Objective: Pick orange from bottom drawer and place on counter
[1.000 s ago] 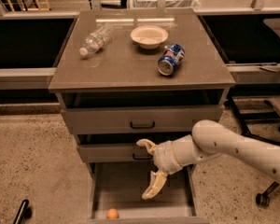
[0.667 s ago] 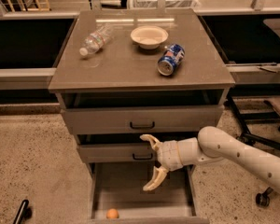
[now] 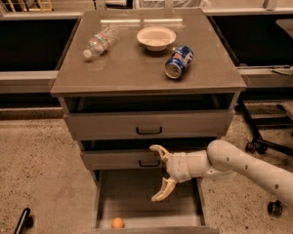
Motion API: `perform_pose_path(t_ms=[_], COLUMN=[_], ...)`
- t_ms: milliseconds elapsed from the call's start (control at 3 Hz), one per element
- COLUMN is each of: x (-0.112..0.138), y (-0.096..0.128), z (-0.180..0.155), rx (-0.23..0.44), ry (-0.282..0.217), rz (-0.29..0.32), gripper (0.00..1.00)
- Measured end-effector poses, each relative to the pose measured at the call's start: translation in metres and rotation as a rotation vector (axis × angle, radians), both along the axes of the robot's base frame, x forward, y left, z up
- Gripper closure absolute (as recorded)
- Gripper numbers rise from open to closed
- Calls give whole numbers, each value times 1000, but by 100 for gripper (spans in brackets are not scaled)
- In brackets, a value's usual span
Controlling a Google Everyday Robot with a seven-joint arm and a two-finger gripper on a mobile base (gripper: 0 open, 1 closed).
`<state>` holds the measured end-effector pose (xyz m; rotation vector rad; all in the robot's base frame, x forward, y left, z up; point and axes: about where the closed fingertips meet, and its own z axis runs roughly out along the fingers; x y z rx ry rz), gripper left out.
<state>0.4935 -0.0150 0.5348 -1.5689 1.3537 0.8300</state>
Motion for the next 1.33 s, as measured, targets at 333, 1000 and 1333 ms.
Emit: perform_pose_path(t_ms=[333, 1000, 1333], x=[12, 8, 7], y=[-13, -32, -32], z=[-56, -175, -177], rx=[-43, -221, -228], ry=[-17, 49, 52], rz=[32, 134, 137], gripper=[0, 0, 0])
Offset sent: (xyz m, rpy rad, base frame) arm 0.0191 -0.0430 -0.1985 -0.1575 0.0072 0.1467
